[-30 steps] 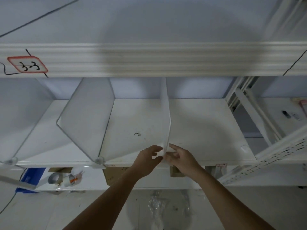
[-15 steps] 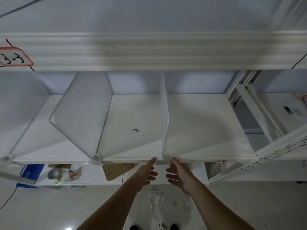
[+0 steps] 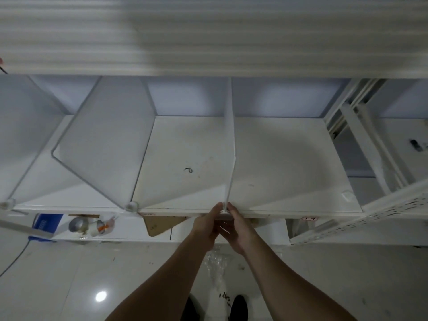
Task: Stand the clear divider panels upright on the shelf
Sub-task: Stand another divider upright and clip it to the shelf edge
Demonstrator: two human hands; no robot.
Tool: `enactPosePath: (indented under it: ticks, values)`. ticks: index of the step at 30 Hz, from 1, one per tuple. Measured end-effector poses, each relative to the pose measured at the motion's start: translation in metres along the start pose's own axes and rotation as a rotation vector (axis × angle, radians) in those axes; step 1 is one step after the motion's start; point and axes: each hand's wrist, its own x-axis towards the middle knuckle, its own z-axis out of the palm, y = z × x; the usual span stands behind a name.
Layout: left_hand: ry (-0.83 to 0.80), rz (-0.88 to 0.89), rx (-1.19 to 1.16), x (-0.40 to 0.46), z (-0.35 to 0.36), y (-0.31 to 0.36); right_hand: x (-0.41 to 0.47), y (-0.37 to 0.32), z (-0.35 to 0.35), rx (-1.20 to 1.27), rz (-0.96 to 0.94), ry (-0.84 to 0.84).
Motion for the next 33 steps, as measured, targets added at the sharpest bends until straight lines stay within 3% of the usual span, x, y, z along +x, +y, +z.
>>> enactPosePath:
  ticks: [10, 33]
  values:
    - [0.0, 0.017, -0.122, 0.003, 0.006, -0.012, 0.009, 0.002, -0.006, 0.047, 0.016, 0.033]
    - [0.008, 0.007, -0.081, -0.001, 0.043, -0.024, 0.006, -0.017, -0.039, 0.035, -0.033, 0.012]
